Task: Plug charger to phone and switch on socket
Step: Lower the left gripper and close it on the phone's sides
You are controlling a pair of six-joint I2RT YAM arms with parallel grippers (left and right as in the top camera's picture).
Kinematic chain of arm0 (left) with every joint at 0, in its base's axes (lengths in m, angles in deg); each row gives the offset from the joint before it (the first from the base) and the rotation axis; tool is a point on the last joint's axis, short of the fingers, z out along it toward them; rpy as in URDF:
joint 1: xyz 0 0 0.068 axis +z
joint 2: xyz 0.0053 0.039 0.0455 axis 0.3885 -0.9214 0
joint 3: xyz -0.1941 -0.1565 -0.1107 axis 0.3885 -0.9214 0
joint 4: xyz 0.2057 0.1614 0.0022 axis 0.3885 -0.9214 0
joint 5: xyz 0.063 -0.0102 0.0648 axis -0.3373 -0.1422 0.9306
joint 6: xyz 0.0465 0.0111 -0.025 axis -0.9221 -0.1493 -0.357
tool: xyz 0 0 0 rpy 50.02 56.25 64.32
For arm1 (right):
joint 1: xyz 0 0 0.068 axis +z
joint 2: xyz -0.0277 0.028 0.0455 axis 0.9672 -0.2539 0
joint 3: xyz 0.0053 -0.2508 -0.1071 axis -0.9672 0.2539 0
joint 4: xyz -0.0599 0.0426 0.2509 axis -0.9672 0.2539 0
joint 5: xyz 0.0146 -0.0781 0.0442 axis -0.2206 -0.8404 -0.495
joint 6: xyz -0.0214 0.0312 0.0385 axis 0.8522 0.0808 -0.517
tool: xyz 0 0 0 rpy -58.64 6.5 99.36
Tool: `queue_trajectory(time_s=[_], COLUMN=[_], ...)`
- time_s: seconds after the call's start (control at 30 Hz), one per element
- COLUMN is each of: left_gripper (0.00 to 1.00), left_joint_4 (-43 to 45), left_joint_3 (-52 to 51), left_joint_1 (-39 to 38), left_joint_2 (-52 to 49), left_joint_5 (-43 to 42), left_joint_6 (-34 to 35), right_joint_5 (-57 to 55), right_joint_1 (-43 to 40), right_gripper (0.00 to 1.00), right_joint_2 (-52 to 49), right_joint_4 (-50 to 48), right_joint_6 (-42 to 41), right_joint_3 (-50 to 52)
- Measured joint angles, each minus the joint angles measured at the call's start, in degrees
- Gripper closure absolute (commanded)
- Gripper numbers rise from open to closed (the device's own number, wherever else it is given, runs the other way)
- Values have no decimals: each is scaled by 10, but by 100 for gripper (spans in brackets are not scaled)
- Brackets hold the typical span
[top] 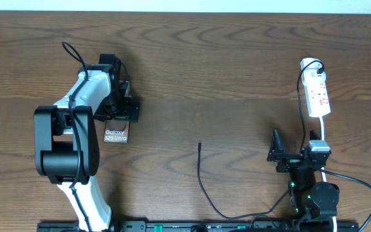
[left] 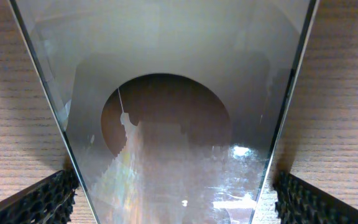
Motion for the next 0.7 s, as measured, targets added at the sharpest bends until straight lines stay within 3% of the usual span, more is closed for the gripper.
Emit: queue_trajectory(time_s=[0.7], left_gripper=[0], left_joint_4=[31], left_joint_3=[-13], left_joint_1=[0], left_joint_2=[8], left_joint_5=[-2], left_joint_6=[0], right_joint_5=[0], right_joint_1=[0], right_gripper=[1], right_joint_2=[0], right_joint_4=[0], right_joint_6=[0], right_joint_3=[0])
